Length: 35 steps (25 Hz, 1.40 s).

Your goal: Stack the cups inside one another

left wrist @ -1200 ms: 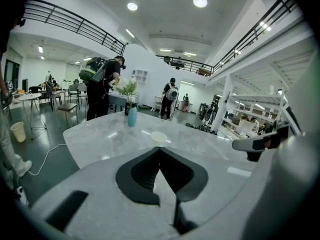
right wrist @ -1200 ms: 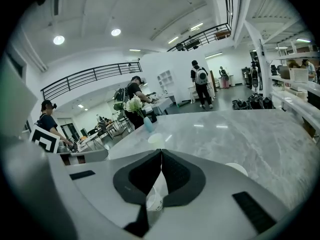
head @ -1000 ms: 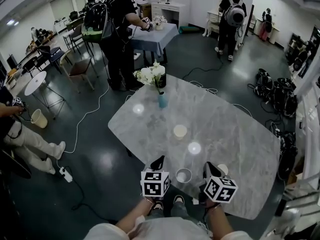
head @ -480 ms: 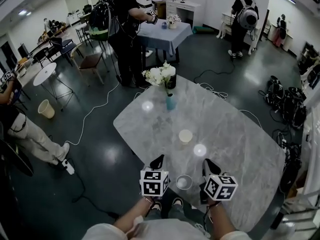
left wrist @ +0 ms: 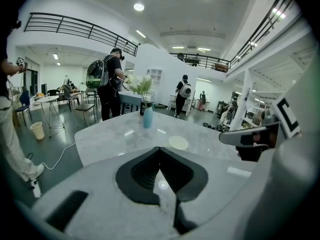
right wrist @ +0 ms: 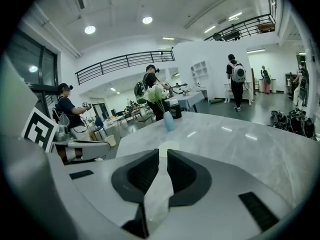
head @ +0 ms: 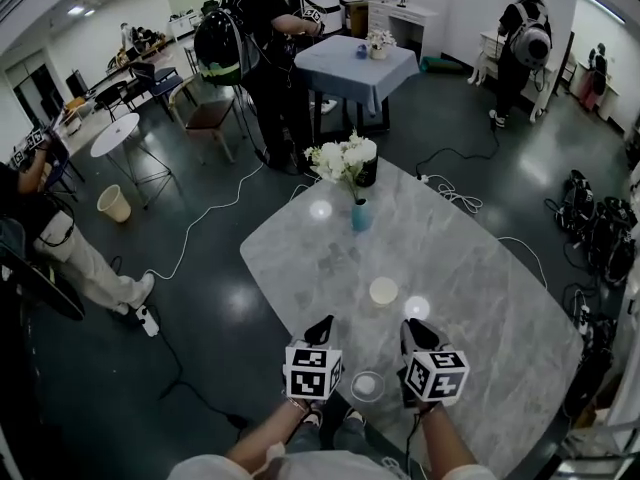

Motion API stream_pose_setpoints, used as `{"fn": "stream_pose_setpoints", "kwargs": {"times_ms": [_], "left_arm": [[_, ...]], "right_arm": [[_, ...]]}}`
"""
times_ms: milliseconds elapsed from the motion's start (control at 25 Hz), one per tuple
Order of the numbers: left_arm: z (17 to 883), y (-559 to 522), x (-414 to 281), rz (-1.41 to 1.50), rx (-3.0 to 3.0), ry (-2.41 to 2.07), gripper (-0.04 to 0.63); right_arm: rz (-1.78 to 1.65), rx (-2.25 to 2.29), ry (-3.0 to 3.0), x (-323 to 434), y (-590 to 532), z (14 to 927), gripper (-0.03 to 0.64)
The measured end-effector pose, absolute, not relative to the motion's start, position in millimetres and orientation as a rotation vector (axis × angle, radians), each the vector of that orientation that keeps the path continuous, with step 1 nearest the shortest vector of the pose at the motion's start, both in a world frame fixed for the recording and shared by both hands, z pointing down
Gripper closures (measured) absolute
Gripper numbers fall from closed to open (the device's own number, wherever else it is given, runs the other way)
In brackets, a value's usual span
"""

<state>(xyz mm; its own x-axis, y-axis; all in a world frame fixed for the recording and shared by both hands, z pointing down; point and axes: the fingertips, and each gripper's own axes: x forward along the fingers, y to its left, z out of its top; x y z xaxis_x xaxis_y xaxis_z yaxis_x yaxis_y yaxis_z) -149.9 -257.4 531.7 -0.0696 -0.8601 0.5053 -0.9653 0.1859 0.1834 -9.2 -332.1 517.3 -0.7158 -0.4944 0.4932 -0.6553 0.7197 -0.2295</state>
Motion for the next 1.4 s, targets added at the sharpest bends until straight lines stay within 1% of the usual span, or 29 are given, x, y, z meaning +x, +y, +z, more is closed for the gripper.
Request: {"fn": "stream_pose_setpoints", "kwargs": {"times_ms": [200,920,1400], "left_arm": [[541,-266,-150,0.283,1.672,-1.970,0.600],[581,-274,-157,0.296,1.569,-1.973,0.600],[607,-270,-163,0.301,1.518,-1.960,0.600]], "right_arm": [[0.547,0.819,-2.520,-24,-343,532,0.598],[0.572,0.717,-2.432,-54,-360,594,0.435],[0.542,0.712,-2.388,-73,-370,624,0.405]]}}
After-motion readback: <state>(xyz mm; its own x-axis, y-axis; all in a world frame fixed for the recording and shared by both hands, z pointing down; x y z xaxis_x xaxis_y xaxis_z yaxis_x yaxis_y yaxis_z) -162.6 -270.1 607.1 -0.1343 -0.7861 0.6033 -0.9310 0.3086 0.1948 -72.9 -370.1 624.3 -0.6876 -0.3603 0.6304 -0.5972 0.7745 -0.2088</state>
